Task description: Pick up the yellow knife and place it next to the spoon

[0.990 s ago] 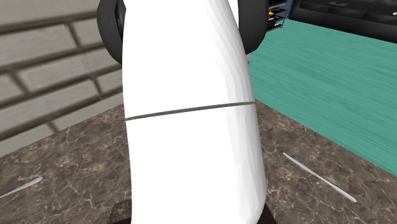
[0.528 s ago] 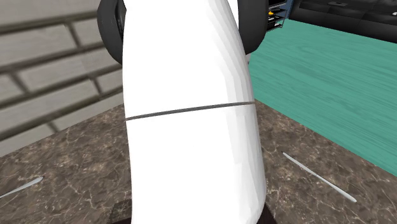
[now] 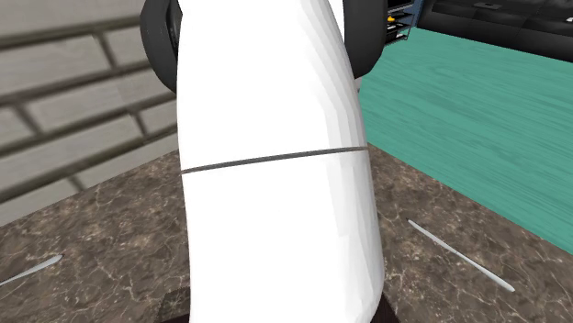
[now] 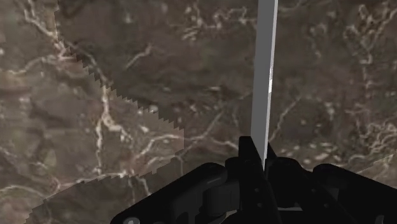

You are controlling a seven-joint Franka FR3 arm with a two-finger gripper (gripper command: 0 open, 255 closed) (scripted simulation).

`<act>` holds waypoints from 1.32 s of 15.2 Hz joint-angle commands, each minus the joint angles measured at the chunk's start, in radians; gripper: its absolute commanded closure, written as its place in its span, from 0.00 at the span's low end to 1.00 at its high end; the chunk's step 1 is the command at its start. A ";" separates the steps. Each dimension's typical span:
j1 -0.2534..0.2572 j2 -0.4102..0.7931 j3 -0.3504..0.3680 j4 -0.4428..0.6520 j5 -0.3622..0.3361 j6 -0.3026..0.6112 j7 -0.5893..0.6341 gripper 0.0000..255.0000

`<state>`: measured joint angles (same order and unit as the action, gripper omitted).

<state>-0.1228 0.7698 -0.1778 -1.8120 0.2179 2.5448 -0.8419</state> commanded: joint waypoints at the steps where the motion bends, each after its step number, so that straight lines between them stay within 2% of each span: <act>1: 0.002 -0.012 -0.002 -0.005 -0.002 -0.007 0.001 1.00; 20: 0.035 -0.213 -0.047 -0.047 -0.050 -0.165 0.031 1.00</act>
<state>-0.0892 0.5684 -0.2221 -1.8553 0.1711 2.3876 -0.8123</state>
